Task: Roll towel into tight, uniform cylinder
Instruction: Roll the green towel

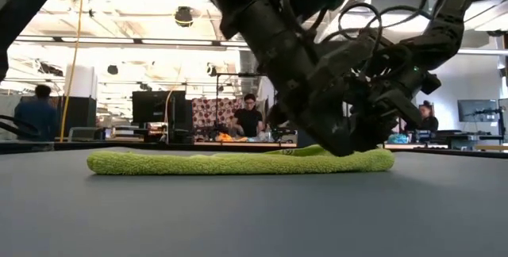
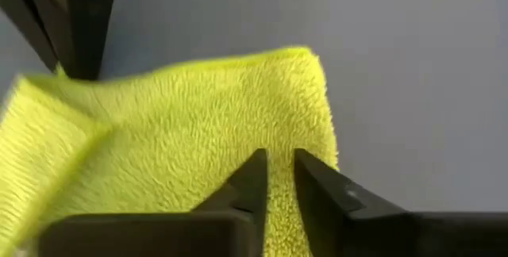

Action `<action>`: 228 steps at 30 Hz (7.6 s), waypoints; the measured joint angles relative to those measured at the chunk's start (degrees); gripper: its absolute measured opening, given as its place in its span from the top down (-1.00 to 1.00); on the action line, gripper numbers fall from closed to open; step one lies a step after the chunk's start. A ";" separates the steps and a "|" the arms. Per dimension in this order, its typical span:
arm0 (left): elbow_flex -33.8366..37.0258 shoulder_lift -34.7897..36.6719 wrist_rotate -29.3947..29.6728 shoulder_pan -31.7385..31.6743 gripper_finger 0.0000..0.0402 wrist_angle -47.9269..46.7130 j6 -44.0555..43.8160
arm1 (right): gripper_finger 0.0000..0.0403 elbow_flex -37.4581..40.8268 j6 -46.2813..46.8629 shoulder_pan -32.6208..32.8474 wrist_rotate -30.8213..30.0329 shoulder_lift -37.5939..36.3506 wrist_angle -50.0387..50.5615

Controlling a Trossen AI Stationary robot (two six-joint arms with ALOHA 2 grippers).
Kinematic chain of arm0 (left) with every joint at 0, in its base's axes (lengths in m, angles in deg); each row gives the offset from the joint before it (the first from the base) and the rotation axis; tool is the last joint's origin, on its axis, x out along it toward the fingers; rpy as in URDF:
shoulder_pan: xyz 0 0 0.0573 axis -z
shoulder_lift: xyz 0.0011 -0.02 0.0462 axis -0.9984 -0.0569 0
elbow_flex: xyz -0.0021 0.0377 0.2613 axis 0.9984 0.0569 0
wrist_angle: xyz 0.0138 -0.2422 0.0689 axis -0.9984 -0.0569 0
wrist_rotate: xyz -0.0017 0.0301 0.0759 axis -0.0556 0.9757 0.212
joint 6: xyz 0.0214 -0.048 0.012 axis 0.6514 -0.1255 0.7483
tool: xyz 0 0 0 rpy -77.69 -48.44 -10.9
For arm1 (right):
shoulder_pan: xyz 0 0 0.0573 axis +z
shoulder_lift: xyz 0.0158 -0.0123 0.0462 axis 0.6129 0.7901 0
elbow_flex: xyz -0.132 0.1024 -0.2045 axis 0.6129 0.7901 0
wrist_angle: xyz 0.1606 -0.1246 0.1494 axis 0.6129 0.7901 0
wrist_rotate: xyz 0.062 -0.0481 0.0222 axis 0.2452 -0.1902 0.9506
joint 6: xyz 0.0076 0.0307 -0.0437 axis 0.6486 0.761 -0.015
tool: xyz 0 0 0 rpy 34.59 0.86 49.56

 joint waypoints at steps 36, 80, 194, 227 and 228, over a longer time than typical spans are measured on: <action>5.75 4.02 3.36 2.94 1.00 3.46 -4.95 | 0.94 -0.10 5.94 -5.80 -1.00 -0.32 4.16; 7.12 11.62 32.64 13.56 1.00 -31.20 -25.94 | 0.39 -2.03 8.50 -2.59 -0.31 -20.79 39.95; 10.25 13.33 8.53 -16.55 1.00 -5.50 18.17 | 0.69 5.88 28.72 21.18 -3.86 -38.83 39.07; 1.97 8.21 8.12 4.31 1.00 -33.51 -3.17 | 0.70 5.88 25.58 9.04 -1.57 -30.24 18.17; 2.00 9.28 9.53 4.52 1.00 -35.12 -2.44 | 0.70 5.86 25.80 9.12 -1.63 -29.88 16.77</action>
